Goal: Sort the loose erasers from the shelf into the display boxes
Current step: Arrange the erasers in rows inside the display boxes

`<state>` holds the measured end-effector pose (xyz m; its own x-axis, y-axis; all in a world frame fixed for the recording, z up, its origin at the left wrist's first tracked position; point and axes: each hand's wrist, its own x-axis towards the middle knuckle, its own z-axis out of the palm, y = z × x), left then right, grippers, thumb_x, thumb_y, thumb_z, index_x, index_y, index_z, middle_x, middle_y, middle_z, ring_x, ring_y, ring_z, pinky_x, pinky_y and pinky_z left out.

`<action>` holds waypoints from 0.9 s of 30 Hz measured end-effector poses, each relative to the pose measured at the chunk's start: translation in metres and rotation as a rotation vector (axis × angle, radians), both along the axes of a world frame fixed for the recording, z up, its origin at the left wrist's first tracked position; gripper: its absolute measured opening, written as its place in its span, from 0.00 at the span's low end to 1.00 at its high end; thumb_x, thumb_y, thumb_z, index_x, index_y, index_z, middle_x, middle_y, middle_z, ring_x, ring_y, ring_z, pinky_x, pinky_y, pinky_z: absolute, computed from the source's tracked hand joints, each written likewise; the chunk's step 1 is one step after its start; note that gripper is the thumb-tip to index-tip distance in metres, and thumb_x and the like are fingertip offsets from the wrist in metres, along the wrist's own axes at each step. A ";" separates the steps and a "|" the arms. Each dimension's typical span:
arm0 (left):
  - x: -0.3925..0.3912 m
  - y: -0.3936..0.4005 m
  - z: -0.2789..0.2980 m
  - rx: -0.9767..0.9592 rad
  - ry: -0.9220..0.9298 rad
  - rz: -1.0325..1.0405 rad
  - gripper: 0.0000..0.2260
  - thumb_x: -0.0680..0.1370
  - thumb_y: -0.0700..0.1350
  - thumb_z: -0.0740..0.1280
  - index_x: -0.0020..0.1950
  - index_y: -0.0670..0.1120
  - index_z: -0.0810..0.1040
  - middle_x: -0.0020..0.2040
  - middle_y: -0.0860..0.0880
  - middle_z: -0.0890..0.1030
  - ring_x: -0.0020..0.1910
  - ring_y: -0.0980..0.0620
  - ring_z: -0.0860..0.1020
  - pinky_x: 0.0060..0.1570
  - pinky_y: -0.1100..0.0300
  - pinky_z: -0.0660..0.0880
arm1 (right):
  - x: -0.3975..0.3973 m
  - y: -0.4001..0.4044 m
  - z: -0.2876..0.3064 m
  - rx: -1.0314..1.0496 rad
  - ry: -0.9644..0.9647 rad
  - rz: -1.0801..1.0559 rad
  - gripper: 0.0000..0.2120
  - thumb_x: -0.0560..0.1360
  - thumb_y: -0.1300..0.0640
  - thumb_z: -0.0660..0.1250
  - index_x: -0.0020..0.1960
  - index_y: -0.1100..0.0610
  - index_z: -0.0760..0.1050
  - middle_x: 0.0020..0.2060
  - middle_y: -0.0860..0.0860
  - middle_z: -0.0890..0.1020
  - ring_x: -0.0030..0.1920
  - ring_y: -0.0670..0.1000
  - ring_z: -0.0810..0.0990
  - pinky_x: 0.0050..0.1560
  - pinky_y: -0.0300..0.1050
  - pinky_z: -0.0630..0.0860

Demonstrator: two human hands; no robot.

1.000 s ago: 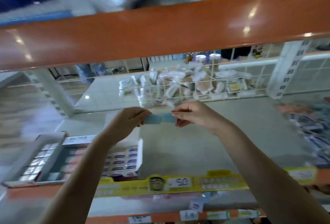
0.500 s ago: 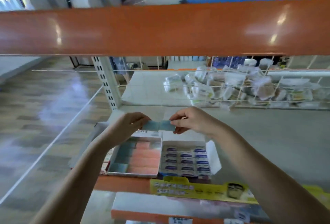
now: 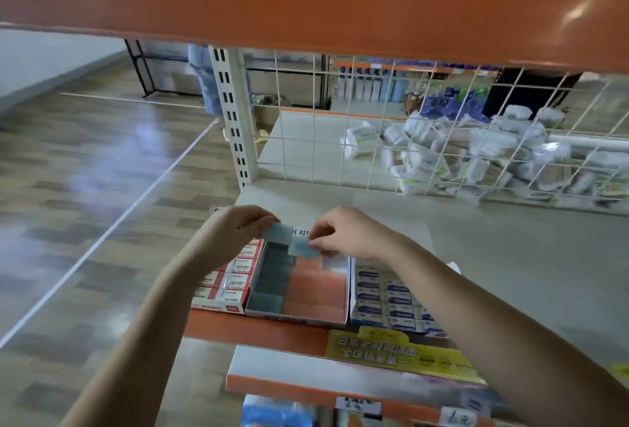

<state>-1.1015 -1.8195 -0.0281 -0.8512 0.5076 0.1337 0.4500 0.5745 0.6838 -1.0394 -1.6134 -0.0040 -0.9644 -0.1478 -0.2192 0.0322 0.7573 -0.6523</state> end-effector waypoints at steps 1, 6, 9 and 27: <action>-0.001 -0.003 -0.001 0.004 0.000 0.009 0.06 0.78 0.44 0.64 0.49 0.53 0.81 0.39 0.59 0.80 0.36 0.64 0.76 0.36 0.71 0.69 | -0.001 -0.006 -0.002 0.006 -0.008 0.007 0.08 0.76 0.57 0.66 0.53 0.58 0.79 0.43 0.53 0.84 0.43 0.50 0.83 0.50 0.45 0.80; -0.002 -0.019 0.001 -0.028 -0.002 0.040 0.07 0.78 0.44 0.63 0.51 0.50 0.81 0.41 0.54 0.81 0.38 0.55 0.79 0.39 0.60 0.76 | -0.002 -0.023 -0.012 0.011 -0.058 0.028 0.10 0.76 0.58 0.66 0.56 0.59 0.78 0.44 0.54 0.84 0.42 0.49 0.83 0.46 0.40 0.80; -0.003 -0.023 0.001 -0.026 -0.005 0.048 0.07 0.78 0.44 0.64 0.51 0.50 0.81 0.40 0.55 0.81 0.37 0.56 0.79 0.36 0.67 0.74 | -0.002 -0.030 -0.017 0.019 -0.084 0.046 0.10 0.76 0.58 0.67 0.56 0.59 0.78 0.44 0.54 0.84 0.39 0.47 0.82 0.43 0.37 0.79; -0.002 -0.024 -0.001 0.039 -0.134 -0.020 0.09 0.76 0.44 0.67 0.44 0.59 0.78 0.40 0.52 0.83 0.39 0.50 0.80 0.45 0.49 0.77 | 0.005 -0.051 -0.033 0.108 0.006 0.102 0.11 0.75 0.55 0.67 0.56 0.56 0.80 0.53 0.51 0.81 0.50 0.49 0.79 0.49 0.38 0.73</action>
<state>-1.1033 -1.8432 -0.0289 -0.8526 0.5210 0.0396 0.3642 0.5383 0.7600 -1.0342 -1.6642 -0.0365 -0.9470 -0.2211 -0.2330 -0.0524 0.8220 -0.5670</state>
